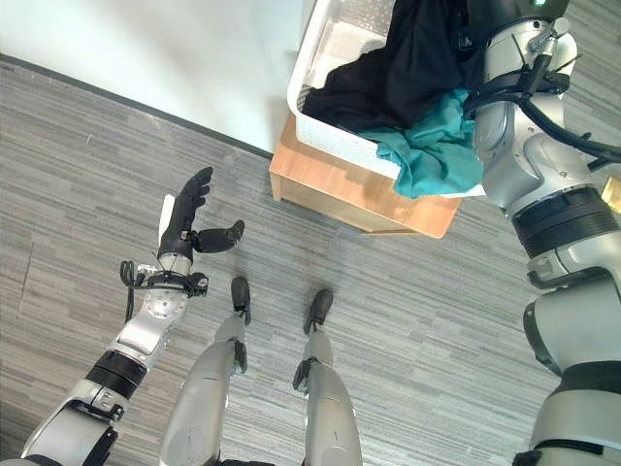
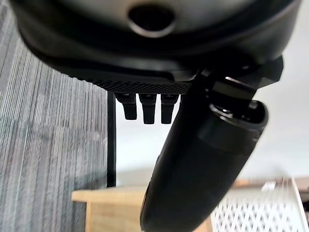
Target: Pick up bed clothes into laundry basket.
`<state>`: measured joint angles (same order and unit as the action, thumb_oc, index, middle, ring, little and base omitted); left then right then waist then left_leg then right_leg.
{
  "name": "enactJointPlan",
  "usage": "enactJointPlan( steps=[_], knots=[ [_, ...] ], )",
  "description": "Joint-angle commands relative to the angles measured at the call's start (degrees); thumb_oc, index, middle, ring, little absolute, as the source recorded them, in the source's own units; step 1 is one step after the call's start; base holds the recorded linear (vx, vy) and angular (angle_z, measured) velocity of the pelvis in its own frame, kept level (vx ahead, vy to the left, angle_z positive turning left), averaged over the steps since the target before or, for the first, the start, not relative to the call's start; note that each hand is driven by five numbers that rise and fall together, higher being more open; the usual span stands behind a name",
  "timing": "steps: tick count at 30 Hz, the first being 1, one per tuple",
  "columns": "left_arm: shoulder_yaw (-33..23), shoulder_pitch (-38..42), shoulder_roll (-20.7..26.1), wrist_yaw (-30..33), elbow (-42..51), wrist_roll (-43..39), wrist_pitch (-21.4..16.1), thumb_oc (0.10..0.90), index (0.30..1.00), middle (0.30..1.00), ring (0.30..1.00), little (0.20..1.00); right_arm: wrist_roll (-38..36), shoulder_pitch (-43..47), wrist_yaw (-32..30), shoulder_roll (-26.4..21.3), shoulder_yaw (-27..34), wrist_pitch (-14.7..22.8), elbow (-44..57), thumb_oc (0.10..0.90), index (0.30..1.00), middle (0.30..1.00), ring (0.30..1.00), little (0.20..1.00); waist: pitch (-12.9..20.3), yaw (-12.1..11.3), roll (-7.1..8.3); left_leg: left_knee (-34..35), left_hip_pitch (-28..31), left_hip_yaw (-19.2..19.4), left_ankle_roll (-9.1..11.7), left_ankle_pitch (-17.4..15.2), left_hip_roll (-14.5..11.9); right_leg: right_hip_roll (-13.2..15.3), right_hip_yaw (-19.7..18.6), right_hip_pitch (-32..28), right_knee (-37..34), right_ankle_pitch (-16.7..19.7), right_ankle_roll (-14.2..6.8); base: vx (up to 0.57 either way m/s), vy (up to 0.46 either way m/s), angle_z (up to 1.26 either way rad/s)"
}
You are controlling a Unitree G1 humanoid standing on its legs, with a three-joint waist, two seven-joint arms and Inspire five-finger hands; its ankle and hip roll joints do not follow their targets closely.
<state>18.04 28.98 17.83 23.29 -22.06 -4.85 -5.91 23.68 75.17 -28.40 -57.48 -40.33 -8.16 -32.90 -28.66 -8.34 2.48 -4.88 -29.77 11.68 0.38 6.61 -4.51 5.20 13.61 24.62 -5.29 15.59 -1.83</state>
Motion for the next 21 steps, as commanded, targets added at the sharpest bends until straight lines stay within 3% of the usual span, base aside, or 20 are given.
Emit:
enactJointPlan(
  steps=[1,2,3,4,9,17,21],
  knots=[
    [5.45,5.97,1.08,2.37,4.59,-0.35,-4.96,0.8,0.9,0.9,0.9,0.9,0.46,10.62,-4.36,-7.47,4.14,-0.19,3.66,0.4,0.3,0.3,0.3,0.3,-1.13,-1.11,-1.91,9.88,2.15,0.72,8.3,2.56,-2.34,1.09,4.29,-9.61,1.55,-16.79,-7.88,-0.01,-0.018,0.13],
    [5.49,5.98,1.13,2.37,4.59,-0.34,-4.96,0.8,0.9,0.9,0.9,0.9,0.48,10.46,-4.36,-7.49,4.31,-0.2,3.72,0.4,0.3,0.3,0.3,0.3,-1.13,-1.13,-1.88,9.88,2.13,0.69,8.3,2.58,-2.35,1.08,4.31,-9.61,1.57,-16.8,-7.88,-0.01,-0.011,0.23],
    [5.52,6.04,1.08,2.45,4.74,-0.31,-5.04,0.8,0.9,0.9,0.9,0.9,0.27,9.73,-4.21,-7.02,4.63,-0.14,3.56,0.442,0.364,0.364,0.364,0.364,-1.13,-1.16,-1.98,9.88,1.83,0.58,8.33,2.64,-2.35,1.04,4.36,-9.37,1.57,-16.83,-7.85,-0.02,-0.017,0.18],
    [5.52,6.26,0.97,2.81,4.78,-0.23,-5.02,0.8,0.9,0.9,0.9,0.9,0.01,7.32,-3.9,-5.83,6.3,-0.04,3.58,0.8,0.9,0.9,0.9,0.9,-1.13,-1.14,-2.07,9.88,1.2,0.24,8.38,2.77,-2.42,1.0,4.47,-8.78,1.54,-16.81,-7.76,-0.03,-0.015,0.17],
    [4.95,6.96,1.09,3.49,4.46,0.14,-4.68,0.8,0.9,0.9,0.9,0.9,0.48,2.77,-3.85,-3.48,9.64,-0.21,4.17,0.8,0.9,0.9,0.9,0.9,-1.13,-0.85,-2.58,9.88,0.67,0.18,8.42,2.94,-2.37,0.95,3.97,-8.29,1.41,-16.85,-7.73,-0.02,-0.001,0.03],
    [3.41,7.04,2.05,2.71,5.23,-0.38,-4.12,0.8,0.9,0.9,0.9,0.9,0.9,-2.1,-2.71,-3.74,13.36,0.06,8.37,0.8,0.9,0.9,0.9,0.9,-1.13,-0.18,-3.21,9.88,3.76,1.26,8.27,2.43,-2.14,1.23,3.17,-10.72,1.49,-17.21,-7.75,-0.01,-0.006,-0.03],
    [0.72,6.08,2.66,1.19,7.56,0.63,-3.37,0.8,0.9,0.9,0.9,0.9,3.62,-16.04,-1.05,-1.71,24.66,0.87,19.43,0.8,0.9,0.9,0.9,0.9,-0.87,1.49,-4.22,9.88,10.0,2.14,7.39,1.22,-1.88,1.77,2.79,-15.9,2.31,-18.25,-7.58,0.01,-0.003,0.0]
  ],
)
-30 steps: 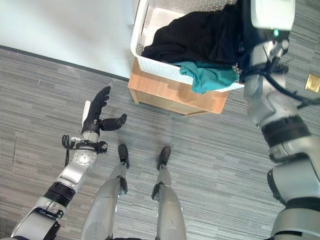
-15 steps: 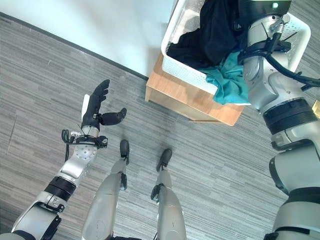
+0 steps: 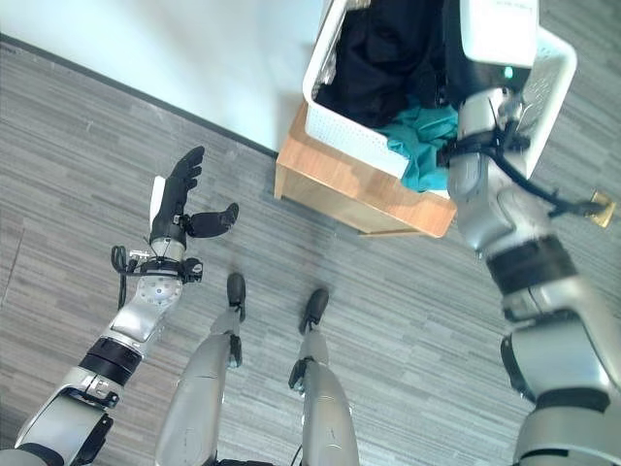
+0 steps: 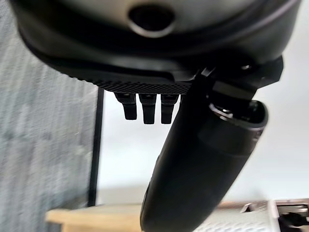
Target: Pick up bed clothes into laundry basket.
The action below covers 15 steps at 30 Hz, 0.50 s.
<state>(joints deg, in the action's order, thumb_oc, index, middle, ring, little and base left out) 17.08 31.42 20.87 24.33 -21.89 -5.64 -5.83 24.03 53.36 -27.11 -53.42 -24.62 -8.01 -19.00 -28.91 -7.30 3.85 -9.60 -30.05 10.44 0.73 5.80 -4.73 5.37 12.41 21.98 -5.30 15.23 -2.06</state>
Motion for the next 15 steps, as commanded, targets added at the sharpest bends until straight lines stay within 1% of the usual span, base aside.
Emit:
enactJointPlan(
  steps=[1,3,4,5,6,7,8,12,13,15],
  knots=[
    [1.58,3.03,-0.17,-0.15,7.92,1.51,-3.33,0.8,0.9,0.9,0.9,0.9,3.88,2.27,-1.84,-4.97,11.44,0.81,7.75,0.8,0.9,0.9,0.9,0.9,-0.12,0.43,-5.75,14.6,11.37,3.4,6.78,2.03,-1.66,1.74,4.08,-14.04,2.54,-17.9,-7.26,0.04,0.002,0.0],
    [1.38,2.38,-0.08,-0.97,8.39,1.96,-2.85,0.8,0.9,0.9,0.9,0.9,4.6,-2.41,-0.68,-2.91,14.17,1.26,10.88,0.8,0.9,0.9,0.9,0.9,1.33,0.93,-6.25,14.6,13.66,3.89,6.38,1.09,-1.32,1.9,4.02,-15.85,3.05,-18.72,-7.2,0.06,0.008,-0.01],
    [0.85,1.37,-0.02,-1.36,8.74,2.06,-2.58,0.8,0.9,0.9,0.9,0.9,5.14,-7.16,0.21,-0.01,16.63,2.04,14.47,0.8,0.9,0.9,0.9,0.9,2.63,1.4,-6.84,14.6,15.79,4.4,5.92,0.56,-1.07,2.11,3.91,-17.59,3.42,-19.3,-7.12,0.03,0.013,-0.06],
    [0.99,1.26,0.07,-1.38,8.81,2.07,-2.57,0.8,0.9,0.9,0.9,0.9,5.27,-7.74,0.36,0.1,17.11,1.95,14.89,0.8,0.9,0.9,0.9,0.9,2.64,1.28,-6.81,14.6,15.73,4.39,5.83,0.83,-1.11,2.05,3.94,-17.58,3.35,-19.04,-7.08,0.04,0.015,-0.15],
    [0.61,0.8,-0.13,-1.5,8.93,2.15,-2.35,0.8,0.9,0.9,0.9,0.9,5.36,-10.34,0.85,2.13,18.23,2.71,17.03,0.8,0.9,0.9,0.9,0.9,3.47,1.69,-7.21,14.6,17.06,4.71,5.72,0.27,-1.02,2.17,3.83,-18.51,3.5,-19.54,-7.04,0.06,0.018,-0.31],
    [0.0,-0.5,-0.36,-1.99,9.55,2.26,-2.25,0.8,0.9,0.9,0.9,0.9,5.43,-16.52,2.18,5.73,20.12,4.21,20.56,0.8,0.9,0.9,0.9,0.9,4.98,2.48,-7.74,14.6,19.2,4.97,5.36,-0.21,-0.67,2.2,3.74,-20.32,3.64,-20.1,-6.85,0.06,0.017,-0.3],
    [0.15,-0.66,-0.3,-2.01,9.66,2.27,-2.23,0.8,0.9,0.9,0.9,0.9,5.54,-17.11,2.35,5.86,20.54,4.15,21.0,0.8,0.9,0.9,0.9,0.9,5.05,2.37,-7.72,14.6,19.12,4.94,5.28,0.05,-0.72,2.13,3.79,-20.32,3.53,-19.83,-6.8,0.07,-0.003,-0.14],
    [-1.07,-4.24,-0.76,-3.57,11.96,2.29,-2.32,0.8,0.9,0.9,0.9,0.9,4.51,-30.44,5.54,12.8,23.47,7.27,26.24,0.8,0.9,0.9,0.9,0.9,8.92,3.9,-8.53,14.6,22.54,4.92,4.54,-0.78,-0.17,2.06,3.82,-23.66,3.43,-20.94,-6.31,0.07,-0.011,-0.03],
    [-0.85,-5.47,-1.07,-4.2,12.62,2.75,-2.39,0.8,0.9,0.9,0.9,0.9,4.4,-34.32,6.26,14.54,24.26,8.23,27.42,0.8,0.9,0.9,0.9,0.9,10.13,4.51,-8.43,14.6,23.93,4.99,4.49,-1.36,0.06,2.2,3.94,-25.16,3.32,-21.53,-6.34,0.07,-0.025,-0.14],
    [-0.62,-7.18,-1.31,-5.17,13.4,3.32,-2.51,0.8,0.9,0.9,0.9,0.9,3.93,-39.99,7.63,16.33,24.76,9.64,28.21,0.8,0.9,0.9,0.9,0.9,12.09,5.16,-8.46,14.6,25.3,4.88,4.26,-1.47,0.09,1.89,3.87,-26.55,3.01,-21.62,-6.13,0.07,-0.037,-0.12]
  ],
)
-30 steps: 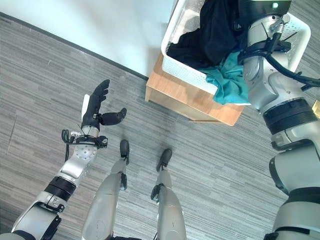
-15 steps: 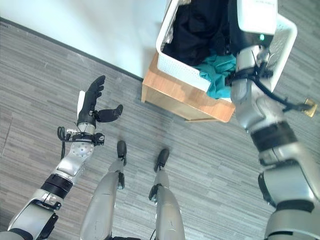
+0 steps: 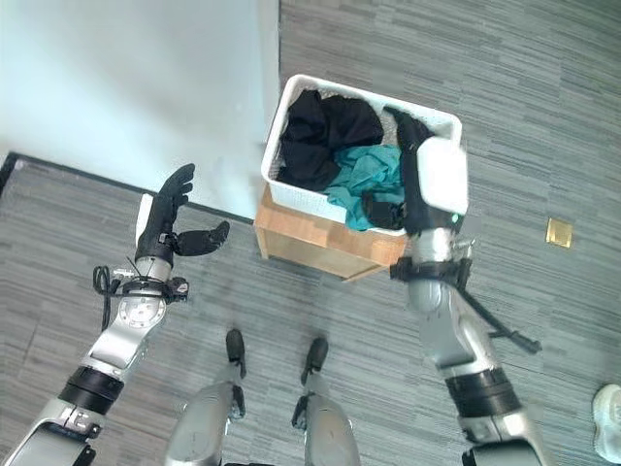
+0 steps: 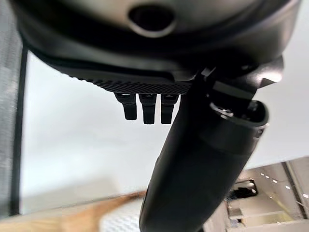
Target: Pick up bed clothes into laundry basket.
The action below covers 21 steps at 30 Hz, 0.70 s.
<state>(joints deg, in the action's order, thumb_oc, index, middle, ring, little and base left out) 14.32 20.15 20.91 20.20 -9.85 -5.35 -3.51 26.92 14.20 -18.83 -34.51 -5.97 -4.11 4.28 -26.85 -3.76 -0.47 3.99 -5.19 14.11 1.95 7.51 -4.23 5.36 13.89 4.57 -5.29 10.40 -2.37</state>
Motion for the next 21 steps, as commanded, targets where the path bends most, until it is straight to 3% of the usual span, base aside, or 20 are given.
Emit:
enactJointPlan(
  steps=[1,8,14,21],
  knots=[
    [1.91,3.26,-1.17,-1.42,1.55,3.21,-5.04,0.8,0.9,0.9,0.9,0.9,0.58,-3.28,-0.16,-2.0,6.45,6.39,5.03,0.8,0.9,0.9,0.9,0.9,10.92,2.15,-4.11,1.01,1.05,1.2,2.97,-3.34,-0.47,1.78,2.22,-9.66,2.94,-17.07,-5.81,0.07,-0.052,-0.06],
    [1.47,-3.81,-0.44,-4.72,5.11,4.64,-6.04,0.8,0.9,0.9,0.9,0.9,0.02,-16.76,3.46,-0.42,9.29,9.0,6.94,0.8,0.9,0.9,0.9,0.9,16.55,4.42,-3.89,1.01,5.12,2.1,2.62,-4.46,-1.19,1.43,0.69,-13.05,0.88,-16.77,-5.93,0.08,-0.033,-0.07],
    [1.84,-8.03,-1.16,-6.63,5.29,3.79,-7.2,0.8,0.9,0.9,0.9,0.9,1.78,-22.7,4.78,0.03,9.52,10.57,8.21,0.8,0.9,0.9,0.9,0.9,19.49,5.74,-3.99,1.01,7.36,4.12,2.55,-5.13,-2.07,1.76,-1.56,-13.18,0.29,-15.89,-6.27,0.03,-0.018,-0.15],
    [3.91,-9.48,-2.03,-7.83,3.44,2.8,-7.48,0.8,0.9,0.9,0.9,0.9,5.5,-24.04,3.0,-0.95,8.93,9.54,5.17,0.8,0.9,0.9,0.9,0.9,21.18,6.65,-4.01,1.01,9.23,5.32,2.71,-5.43,-2.83,1.36,-3.35,-13.65,0.29,-15.87,-5.9,0.01,-0.028,-0.13]
  ],
)
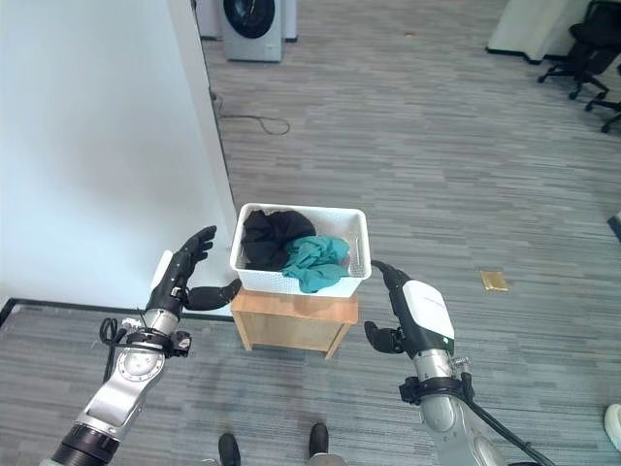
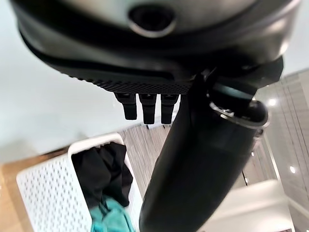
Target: Pick up bed clothes into laundry basket.
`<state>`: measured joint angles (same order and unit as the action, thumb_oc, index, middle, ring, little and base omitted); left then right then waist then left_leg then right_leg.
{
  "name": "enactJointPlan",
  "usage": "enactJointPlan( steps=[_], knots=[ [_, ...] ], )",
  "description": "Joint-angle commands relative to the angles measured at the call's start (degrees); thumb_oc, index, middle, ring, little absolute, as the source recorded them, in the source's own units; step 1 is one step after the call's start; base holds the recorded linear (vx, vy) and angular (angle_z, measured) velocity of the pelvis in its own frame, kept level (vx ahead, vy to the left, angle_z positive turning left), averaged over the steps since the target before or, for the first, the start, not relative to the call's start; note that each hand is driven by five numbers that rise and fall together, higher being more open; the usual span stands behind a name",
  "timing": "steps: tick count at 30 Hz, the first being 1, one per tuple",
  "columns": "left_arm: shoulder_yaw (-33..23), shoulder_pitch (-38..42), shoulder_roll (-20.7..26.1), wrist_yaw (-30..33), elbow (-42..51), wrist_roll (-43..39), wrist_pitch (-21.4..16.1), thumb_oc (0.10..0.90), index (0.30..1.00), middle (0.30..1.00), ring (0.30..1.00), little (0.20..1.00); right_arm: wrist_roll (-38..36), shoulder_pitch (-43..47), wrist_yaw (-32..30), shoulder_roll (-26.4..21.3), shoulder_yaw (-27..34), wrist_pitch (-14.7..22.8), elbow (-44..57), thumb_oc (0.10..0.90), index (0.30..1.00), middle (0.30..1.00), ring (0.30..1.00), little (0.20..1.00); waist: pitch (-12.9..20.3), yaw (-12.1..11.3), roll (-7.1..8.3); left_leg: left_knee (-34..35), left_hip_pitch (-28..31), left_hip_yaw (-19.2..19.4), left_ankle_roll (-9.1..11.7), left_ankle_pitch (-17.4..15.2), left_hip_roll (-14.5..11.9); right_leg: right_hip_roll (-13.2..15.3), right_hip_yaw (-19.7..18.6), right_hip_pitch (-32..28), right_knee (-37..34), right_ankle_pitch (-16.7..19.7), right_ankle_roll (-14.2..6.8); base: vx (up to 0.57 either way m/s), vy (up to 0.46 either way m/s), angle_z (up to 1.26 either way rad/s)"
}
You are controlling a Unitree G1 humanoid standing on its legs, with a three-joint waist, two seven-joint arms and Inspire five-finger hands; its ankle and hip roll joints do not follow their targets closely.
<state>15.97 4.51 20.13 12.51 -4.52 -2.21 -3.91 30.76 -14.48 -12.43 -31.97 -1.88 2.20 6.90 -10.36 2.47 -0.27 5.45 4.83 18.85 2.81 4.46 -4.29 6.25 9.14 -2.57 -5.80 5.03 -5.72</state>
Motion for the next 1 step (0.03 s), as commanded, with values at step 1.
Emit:
enactJointPlan(
  steps=[1],
  knots=[
    [2.49,5.9,-1.37,-0.19,-2.23,-0.4,-7.1,0.8,0.9,0.9,0.9,0.9,1.91,4.44,-3.66,-3.47,4.89,3.08,2.2,0.8,0.9,0.9,0.9,0.9,4.8,0.54,-4.2,-0.45,-0.61,0.7,1.87,-2.38,-2.81,0.37,1.3,-6.54,0.8,-10.49,-2.49,0.01,-0.037,-0.13]
  ],
)
